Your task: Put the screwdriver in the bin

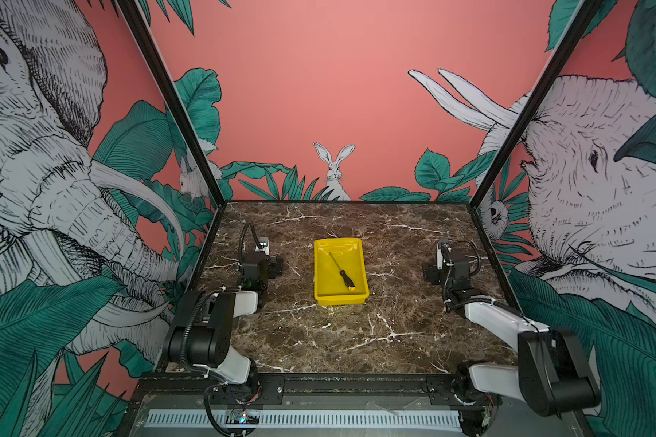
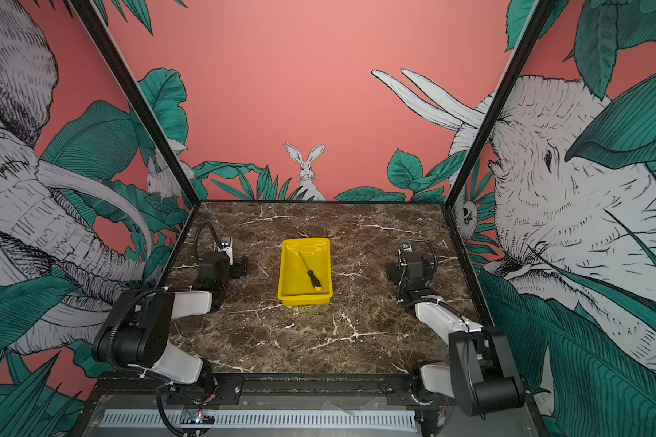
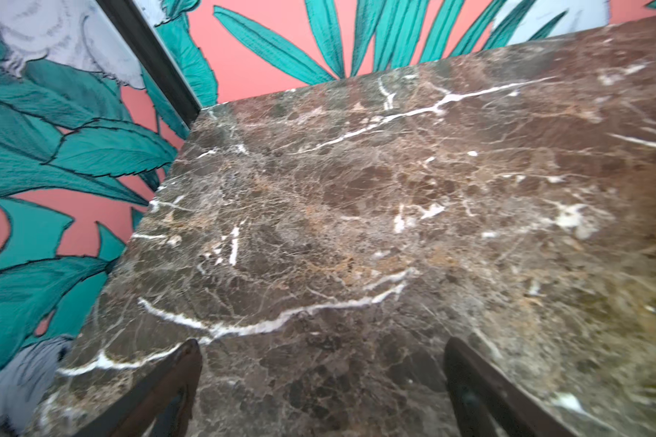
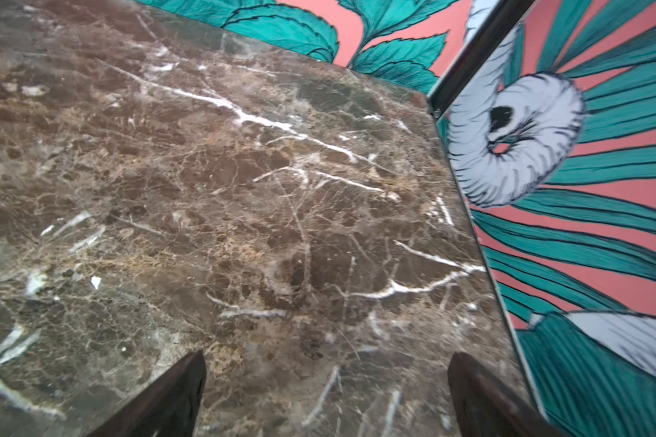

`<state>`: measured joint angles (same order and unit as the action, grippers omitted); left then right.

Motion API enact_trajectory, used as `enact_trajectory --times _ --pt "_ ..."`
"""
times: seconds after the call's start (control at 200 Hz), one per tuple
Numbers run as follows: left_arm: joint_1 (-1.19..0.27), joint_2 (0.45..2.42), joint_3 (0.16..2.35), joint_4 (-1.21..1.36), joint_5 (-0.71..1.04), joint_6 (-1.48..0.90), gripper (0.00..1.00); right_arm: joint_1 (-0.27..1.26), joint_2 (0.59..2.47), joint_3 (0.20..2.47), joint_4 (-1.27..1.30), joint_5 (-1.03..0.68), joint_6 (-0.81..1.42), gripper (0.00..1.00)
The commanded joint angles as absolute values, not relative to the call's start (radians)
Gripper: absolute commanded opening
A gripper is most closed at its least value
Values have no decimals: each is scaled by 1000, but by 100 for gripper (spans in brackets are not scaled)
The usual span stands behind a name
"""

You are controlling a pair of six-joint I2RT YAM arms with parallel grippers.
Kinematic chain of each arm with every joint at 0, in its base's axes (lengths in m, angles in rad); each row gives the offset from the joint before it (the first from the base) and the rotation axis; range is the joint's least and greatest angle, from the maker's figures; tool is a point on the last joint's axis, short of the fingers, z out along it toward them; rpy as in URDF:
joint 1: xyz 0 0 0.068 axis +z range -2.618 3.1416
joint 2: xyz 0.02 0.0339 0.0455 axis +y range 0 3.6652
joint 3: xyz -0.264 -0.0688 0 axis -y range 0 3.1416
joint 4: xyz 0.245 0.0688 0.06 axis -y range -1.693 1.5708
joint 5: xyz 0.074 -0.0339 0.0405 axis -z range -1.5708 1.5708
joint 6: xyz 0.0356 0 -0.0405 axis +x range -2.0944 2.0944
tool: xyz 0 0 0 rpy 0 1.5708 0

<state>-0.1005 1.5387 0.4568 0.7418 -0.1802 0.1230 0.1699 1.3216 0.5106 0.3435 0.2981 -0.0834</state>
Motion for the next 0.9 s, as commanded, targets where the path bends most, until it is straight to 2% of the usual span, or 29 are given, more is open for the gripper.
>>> enact_trajectory --times 0.0,0.04,0.105,0.17,0.2,0.245,0.37,0.44,0.55,0.89 --pt "-77 1550 397 903 -107 131 100 168 1370 486 616 287 -118 99" --pt "-74 1572 384 967 -100 135 100 167 1388 482 638 302 -105 99" --pt "-72 1541 394 885 -97 131 100 169 1429 501 627 284 -110 99" --pt "-69 1566 397 928 -83 134 100 168 1488 497 665 265 -121 99" --pt "-61 1563 405 903 -70 126 100 166 1515 484 738 280 -125 99" --pt "-49 1548 421 840 -51 116 100 159 1507 485 715 331 -91 99" --pt "-46 1560 415 875 -50 116 100 84 1502 401 829 225 -18 99" --pt "-46 1550 420 850 -46 115 100 55 1577 318 1104 199 -4 99" --pt "-46 1553 419 856 -47 115 100 54 1546 361 951 271 35 99" --pt "-46 1551 419 856 -46 115 100 54 1552 383 931 126 -21 99"
